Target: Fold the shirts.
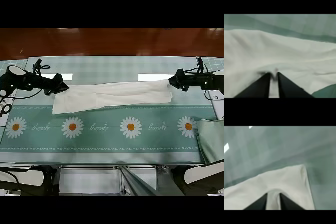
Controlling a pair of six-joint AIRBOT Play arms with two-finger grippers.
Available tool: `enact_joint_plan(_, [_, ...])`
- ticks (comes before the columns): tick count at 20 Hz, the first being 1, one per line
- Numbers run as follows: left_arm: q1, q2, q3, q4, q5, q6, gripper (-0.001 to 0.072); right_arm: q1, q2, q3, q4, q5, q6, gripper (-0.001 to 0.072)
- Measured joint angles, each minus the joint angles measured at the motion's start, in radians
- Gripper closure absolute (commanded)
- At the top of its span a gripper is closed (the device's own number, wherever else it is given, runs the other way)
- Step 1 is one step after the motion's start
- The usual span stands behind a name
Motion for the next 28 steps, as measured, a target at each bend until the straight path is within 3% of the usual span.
enact_joint_plan(6, [0.081,0.057,0.074,0.011,-0.103,0.001,0.0205,-0.068,0.003,0.098,0.011,0.143,0.01,0.0296])
enact_joint_plan(11, [0.178,0.369,-0.043,0.034,-0.026,0.003,0.0205,-0.227,0.112,0.08,-0.107,0.235,0.034,0.0292])
enact_joint_plan(17, [0.096,0.715,-0.392,0.047,0.124,-0.002,0.0205,-0.28,0.137,-0.145,-0.109,0.141,-0.004,0.0291])
enact_joint_plan(22, [-0.006,0.773,-0.488,0.045,0.146,-0.019,0.0205,-0.233,0.039,-0.154,0.013,0.105,-0.03,0.0291])
enact_joint_plan(28, [-0.048,0.784,-0.508,0.04,0.158,-0.037,0.0205,-0.137,-0.06,-0.081,0.042,0.123,-0.011,0.0291])
